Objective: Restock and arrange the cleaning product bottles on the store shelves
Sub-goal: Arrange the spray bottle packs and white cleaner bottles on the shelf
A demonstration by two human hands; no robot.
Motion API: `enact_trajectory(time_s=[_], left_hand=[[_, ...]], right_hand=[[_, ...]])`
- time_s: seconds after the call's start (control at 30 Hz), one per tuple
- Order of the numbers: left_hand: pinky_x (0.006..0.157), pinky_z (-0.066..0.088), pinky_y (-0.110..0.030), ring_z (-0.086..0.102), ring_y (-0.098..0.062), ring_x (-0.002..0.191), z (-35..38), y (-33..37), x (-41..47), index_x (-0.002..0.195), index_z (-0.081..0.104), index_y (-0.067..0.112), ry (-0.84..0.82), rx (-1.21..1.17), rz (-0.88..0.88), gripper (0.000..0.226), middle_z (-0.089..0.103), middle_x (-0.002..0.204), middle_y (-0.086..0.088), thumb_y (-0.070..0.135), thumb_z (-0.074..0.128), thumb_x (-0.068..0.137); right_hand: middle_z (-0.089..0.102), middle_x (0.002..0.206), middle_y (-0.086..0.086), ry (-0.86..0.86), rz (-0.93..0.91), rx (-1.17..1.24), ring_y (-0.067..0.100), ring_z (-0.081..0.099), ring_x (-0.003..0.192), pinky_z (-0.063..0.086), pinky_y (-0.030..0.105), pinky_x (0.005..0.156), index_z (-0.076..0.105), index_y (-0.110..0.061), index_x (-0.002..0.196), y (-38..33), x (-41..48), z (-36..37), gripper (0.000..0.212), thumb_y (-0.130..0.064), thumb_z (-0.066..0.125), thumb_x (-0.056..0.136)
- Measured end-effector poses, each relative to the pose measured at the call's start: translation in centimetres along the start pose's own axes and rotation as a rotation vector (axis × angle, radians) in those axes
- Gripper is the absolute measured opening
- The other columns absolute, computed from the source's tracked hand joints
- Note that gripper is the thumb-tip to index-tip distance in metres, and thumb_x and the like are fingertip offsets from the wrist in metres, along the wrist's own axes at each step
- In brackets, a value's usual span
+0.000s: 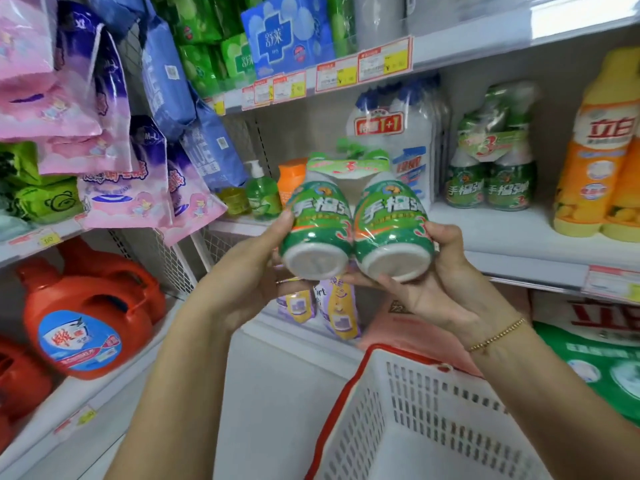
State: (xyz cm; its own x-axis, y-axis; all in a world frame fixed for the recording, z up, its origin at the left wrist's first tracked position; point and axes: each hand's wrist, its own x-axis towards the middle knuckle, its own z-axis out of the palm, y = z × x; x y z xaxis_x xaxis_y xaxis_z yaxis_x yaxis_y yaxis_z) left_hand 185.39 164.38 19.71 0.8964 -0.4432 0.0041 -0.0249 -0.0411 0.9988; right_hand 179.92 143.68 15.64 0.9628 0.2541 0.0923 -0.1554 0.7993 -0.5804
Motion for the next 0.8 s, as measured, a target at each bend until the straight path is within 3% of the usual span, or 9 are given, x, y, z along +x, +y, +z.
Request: enact_trajectory(time_s=[0.13, 0.23, 0.33, 0.43, 0.53, 0.67, 0.8], left_hand=[[0.068, 0.061, -0.038, 0.072, -0.022, 0.087, 0.7, 0.8, -0.6, 0.104, 0.066, 0.017, -0.040, -0.169, 0.044, 0.048, 0.074, 0.099, -0.008, 0.049, 0.057, 0.069], [0.061, 0.060, -0.039, 0.072, -0.022, 0.083, 0.2, 0.7, -1.1, 0.103, 0.068, 0.016, -0.045, -0.237, 0.060, 0.040, 0.074, 0.097, -0.007, 0.040, 0.072, 0.072], [0.064, 0.059, -0.037, 0.072, -0.025, 0.088, -0.6, 0.2, -1.1, 0.098, 0.076, 0.014, -0.129, -0.242, 0.081, 0.064, 0.073, 0.103, -0.012, 0.040, 0.093, 0.042], [0.070, 0.058, -0.034, 0.071, -0.026, 0.090, -1.2, 0.3, -0.8, 0.111, 0.068, 0.008, -0.225, -0.076, 0.091, 0.085, 0.072, 0.107, -0.015, 0.042, 0.095, 0.037], [0.076, 0.058, -0.034, 0.070, -0.026, 0.096, -1.1, -0.3, -0.5, 0.121, 0.059, 0.010, -0.236, 0.058, 0.078, 0.098, 0.070, 0.113, -0.014, 0.048, 0.094, 0.038], [0.075, 0.058, -0.039, 0.070, -0.030, 0.095, -1.9, -3.9, -1.0, 0.118, 0.059, 0.011, -0.110, 0.171, 0.069, 0.101, 0.072, 0.108, -0.011, 0.049, 0.093, 0.031], [0.069, 0.056, -0.024, 0.072, -0.016, 0.090, -4.2, -9.4, -1.7, 0.116, 0.058, 0.017, 0.103, 0.238, 0.113, 0.084, 0.074, 0.103, 0.000, 0.033, 0.088, 0.038]], right_hand=[[0.060, 0.116, 0.034, -0.104, 0.032, -0.032, 0.060, 0.059, 0.094, 0.060, 0.038, 0.056, 0.049, -0.001, 0.127, 0.1, -0.3, 0.9, 0.106, -0.021, 0.096, 0.034], [0.057, 0.120, 0.036, -0.131, 0.077, -0.046, 0.060, 0.058, 0.097, 0.060, 0.047, 0.059, 0.048, 0.002, 0.128, -0.2, -0.6, 1.1, 0.099, -0.019, 0.094, 0.043], [0.060, 0.123, 0.028, -0.122, 0.087, -0.242, 0.049, 0.061, 0.105, 0.054, 0.058, 0.079, 0.052, -0.005, 0.127, -0.9, -0.9, 1.0, 0.093, -0.033, 0.093, 0.048], [0.065, 0.121, 0.019, -0.116, 0.045, -0.518, 0.033, 0.064, 0.109, 0.048, 0.052, 0.095, 0.069, -0.013, 0.112, -1.5, -1.3, 0.2, 0.073, -0.047, 0.089, 0.050], [0.067, 0.115, 0.019, -0.100, 0.005, -0.529, 0.028, 0.067, 0.103, 0.056, 0.040, 0.086, 0.066, -0.008, 0.110, -1.5, -2.0, -1.0, 0.070, -0.042, 0.089, 0.053], [0.070, 0.112, 0.012, 0.021, -0.048, -0.732, 0.023, 0.068, 0.100, 0.057, 0.031, 0.081, 0.060, -0.013, 0.119, -0.1, -1.2, -2.9, 0.056, -0.031, 0.073, 0.067], [0.070, 0.107, 0.013, 0.255, -0.089, -1.022, 0.011, 0.068, 0.087, 0.054, 0.021, 0.081, 0.067, -0.013, 0.108, 3.3, 1.7, -5.3, 0.033, 0.000, 0.071, 0.078]])
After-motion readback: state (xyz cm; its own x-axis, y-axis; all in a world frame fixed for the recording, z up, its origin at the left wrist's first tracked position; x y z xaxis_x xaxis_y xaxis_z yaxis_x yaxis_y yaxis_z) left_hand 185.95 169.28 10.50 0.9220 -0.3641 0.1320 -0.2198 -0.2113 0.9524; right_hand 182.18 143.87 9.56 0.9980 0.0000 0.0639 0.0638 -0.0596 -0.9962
